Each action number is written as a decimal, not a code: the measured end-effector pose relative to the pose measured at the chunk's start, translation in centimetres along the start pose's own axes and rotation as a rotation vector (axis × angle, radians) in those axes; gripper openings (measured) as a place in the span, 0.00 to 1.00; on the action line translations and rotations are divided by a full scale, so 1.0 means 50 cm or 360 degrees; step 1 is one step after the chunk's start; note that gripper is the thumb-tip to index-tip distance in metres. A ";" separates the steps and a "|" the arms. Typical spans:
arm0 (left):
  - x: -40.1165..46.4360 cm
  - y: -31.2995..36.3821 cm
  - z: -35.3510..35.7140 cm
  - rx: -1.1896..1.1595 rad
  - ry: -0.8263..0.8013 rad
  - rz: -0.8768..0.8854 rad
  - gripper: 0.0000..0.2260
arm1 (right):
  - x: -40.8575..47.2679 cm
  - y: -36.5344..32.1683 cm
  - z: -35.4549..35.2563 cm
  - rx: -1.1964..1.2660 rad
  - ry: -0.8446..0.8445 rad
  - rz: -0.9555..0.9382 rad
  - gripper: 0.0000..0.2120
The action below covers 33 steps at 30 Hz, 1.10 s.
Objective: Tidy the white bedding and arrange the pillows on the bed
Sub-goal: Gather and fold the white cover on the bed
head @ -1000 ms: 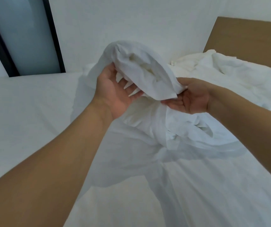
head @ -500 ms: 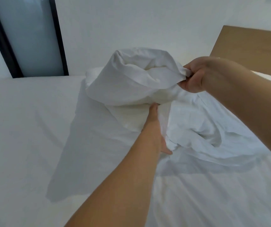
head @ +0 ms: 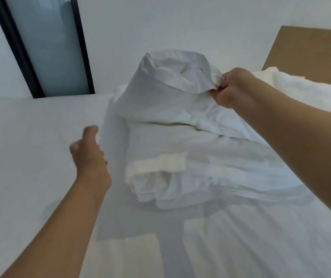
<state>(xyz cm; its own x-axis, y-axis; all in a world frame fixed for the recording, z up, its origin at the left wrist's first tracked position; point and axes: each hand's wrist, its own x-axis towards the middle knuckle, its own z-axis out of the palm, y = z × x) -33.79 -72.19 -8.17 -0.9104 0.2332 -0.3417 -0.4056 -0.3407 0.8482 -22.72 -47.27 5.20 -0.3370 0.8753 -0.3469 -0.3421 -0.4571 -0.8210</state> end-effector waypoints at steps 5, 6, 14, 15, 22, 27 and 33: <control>0.056 -0.234 -0.016 0.0339 -0.0671 -0.0671 0.36 | 0.011 0.026 0.001 -0.0039 -0.0043 -0.0032 0.16; 0.066 -0.227 0.016 0.0314 -0.0672 -0.0691 0.29 | 0.011 0.030 -0.002 -0.0048 -0.0052 -0.0040 0.16; 0.058 0.028 -0.033 0.0166 -0.0343 -0.0486 0.13 | -0.005 0.091 0.001 0.0069 -0.0340 -0.0149 0.17; 0.052 -0.010 -0.079 0.0312 -0.0323 -0.0511 0.15 | -0.011 0.134 -0.006 0.0045 -0.0371 -0.0091 0.16; 0.019 -0.042 -0.162 0.0956 0.0207 -0.0060 0.19 | -0.080 0.444 -0.233 -0.0570 -0.0105 0.0441 0.16; -0.020 -0.021 -0.036 0.1302 -0.0424 -0.0345 0.29 | -0.101 0.395 -0.231 -0.0458 -0.0269 0.0528 0.13; 0.004 0.053 -0.007 0.1181 -0.0381 0.0287 0.15 | -0.069 0.250 -0.261 0.0180 0.0076 0.0372 0.17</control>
<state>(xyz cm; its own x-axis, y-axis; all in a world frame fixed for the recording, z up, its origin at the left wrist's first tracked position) -35.08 -73.37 -6.15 -0.8805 0.4501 -0.1491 -0.0174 0.2836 0.9588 -14.39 -53.95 -9.78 -0.3777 0.7490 -0.5445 -0.3566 -0.6603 -0.6609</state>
